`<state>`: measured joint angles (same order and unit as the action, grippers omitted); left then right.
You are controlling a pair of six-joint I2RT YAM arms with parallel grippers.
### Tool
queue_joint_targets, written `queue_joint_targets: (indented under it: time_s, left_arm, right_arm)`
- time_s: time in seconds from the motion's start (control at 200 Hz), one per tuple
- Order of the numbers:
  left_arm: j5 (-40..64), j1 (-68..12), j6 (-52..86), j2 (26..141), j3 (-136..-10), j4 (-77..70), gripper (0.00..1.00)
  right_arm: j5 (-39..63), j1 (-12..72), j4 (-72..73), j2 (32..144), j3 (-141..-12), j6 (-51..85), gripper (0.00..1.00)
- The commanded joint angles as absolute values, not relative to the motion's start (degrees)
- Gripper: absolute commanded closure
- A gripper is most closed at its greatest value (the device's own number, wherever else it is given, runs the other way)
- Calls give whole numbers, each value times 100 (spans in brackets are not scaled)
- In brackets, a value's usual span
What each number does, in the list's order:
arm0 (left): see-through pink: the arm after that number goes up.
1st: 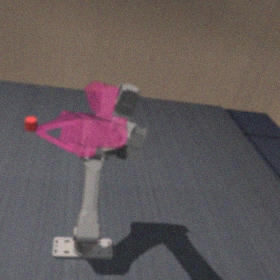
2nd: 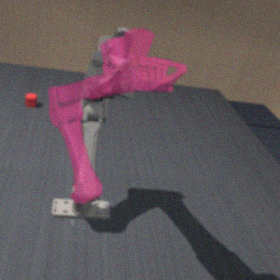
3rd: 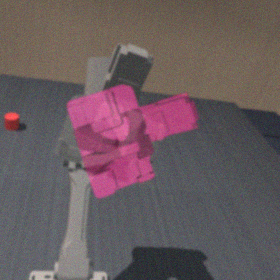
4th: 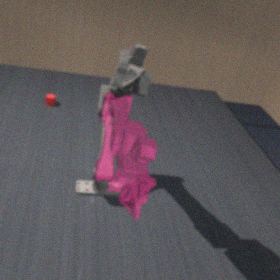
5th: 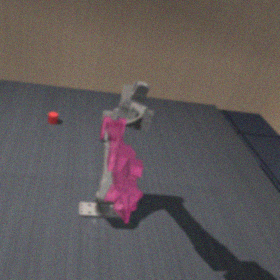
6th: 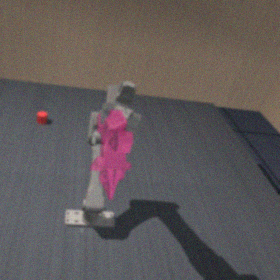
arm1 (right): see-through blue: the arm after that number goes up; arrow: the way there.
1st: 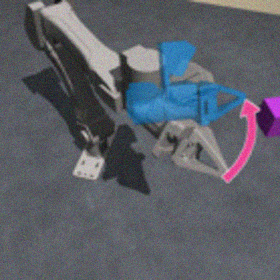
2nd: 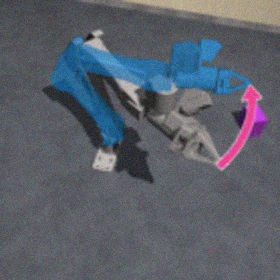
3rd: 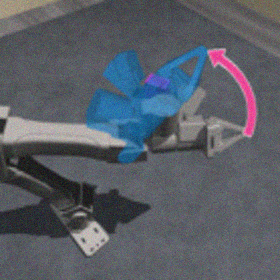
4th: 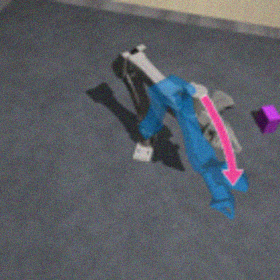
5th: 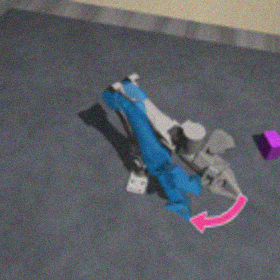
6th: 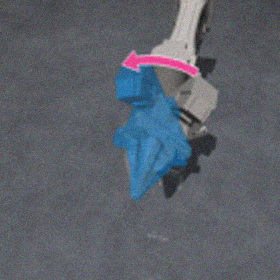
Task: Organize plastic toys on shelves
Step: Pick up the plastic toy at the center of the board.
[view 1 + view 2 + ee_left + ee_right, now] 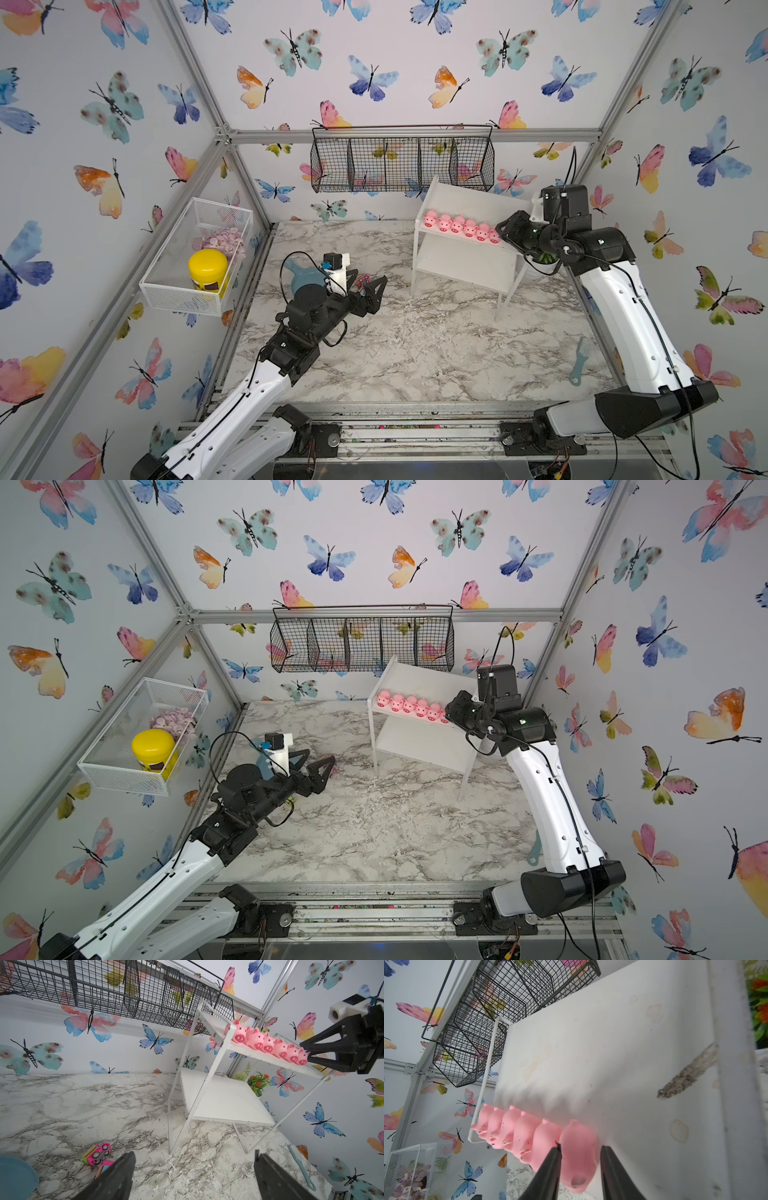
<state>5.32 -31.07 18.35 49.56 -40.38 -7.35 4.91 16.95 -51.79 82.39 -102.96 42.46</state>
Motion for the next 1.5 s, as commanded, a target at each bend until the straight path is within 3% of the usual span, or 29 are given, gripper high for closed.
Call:
queue_joint_targets:
  time_s: [0.0,0.22,0.36,0.496,0.576,0.751,0.936,1.091,1.261,1.492]
  left_arm:
    - [452,-3055,1583,4904,-4223,-624,6]
    - [310,-2801,1336,4988,-4251,-246,7]
    - [349,-2559,1403,5084,-4107,-140,8]
    - [519,-2297,1592,5300,-4034,-20,10]
    - [617,-2162,1675,5474,-4067,78,11]
    - [890,-1761,1823,5984,-4207,424,15]
    - [1001,-1335,1834,6645,-4397,989,21]
    - [774,-1187,1408,7255,-4628,1507,28]
    - [368,-1178,551,8266,-5326,2511,32]
    - [-70,-1338,-717,9250,-5814,3085,29]
  right_arm:
    - [279,1705,-5345,8052,-10586,3948,59]
    - [417,1705,-4973,7679,-10585,3153,53]
    - [2018,1705,-3114,6853,-9349,2731,53]
    - [3872,1713,-955,6443,-8192,3361,55]
    - [4454,1771,-369,6453,-8001,3557,57]
    - [4406,2497,-194,6491,-7920,3099,57]
    - [3442,3937,-955,6904,-8014,2019,57]
    - [3041,4656,-1235,7252,-7981,1450,57]
    - [3054,4825,-1094,7321,-7748,1314,57]
    - [3024,4825,-844,7289,-7491,1369,57]
